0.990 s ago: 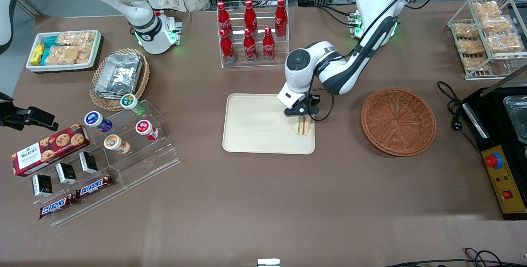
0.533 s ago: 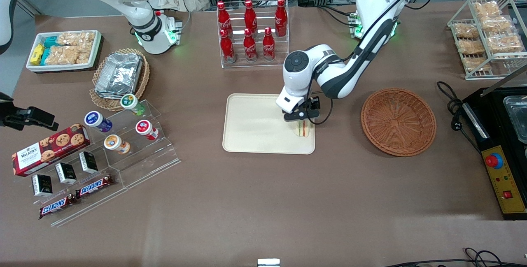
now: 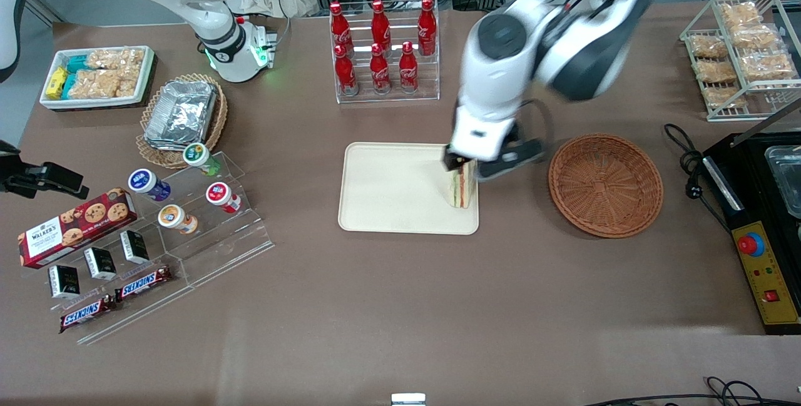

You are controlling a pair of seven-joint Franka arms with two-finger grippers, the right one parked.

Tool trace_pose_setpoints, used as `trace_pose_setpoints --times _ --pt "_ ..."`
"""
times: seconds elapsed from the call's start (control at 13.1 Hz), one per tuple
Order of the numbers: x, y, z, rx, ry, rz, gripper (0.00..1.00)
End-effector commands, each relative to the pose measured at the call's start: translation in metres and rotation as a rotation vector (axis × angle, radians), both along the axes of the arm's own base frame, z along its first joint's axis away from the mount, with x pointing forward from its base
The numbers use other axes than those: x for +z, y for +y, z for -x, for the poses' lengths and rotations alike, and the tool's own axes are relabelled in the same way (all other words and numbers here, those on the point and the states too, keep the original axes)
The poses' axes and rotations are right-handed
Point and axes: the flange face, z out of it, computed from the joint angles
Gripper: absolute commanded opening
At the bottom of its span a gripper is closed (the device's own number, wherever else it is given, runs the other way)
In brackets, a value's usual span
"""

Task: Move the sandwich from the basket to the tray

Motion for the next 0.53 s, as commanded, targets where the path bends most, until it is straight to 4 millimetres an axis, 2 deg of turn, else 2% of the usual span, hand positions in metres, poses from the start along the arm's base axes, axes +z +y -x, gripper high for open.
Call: trace_pose_setpoints --times 0.0,0.08,0.23,0.3,0.46 --pt "0.061 0.059 -0.007 0.051 -0.001 0.007 1.00" --pt "0.079 0.087 -0.004 0.019 0.007 -0.007 1.00" --pt "0.110 0.155 0.000 -0.119 0.036 -0.011 1.00" --pt "0.122 0.203 -0.001 -0.172 0.053 0.007 1.00" --pt "0.129 0.257 0.006 -0.407 0.073 0.012 1.00"
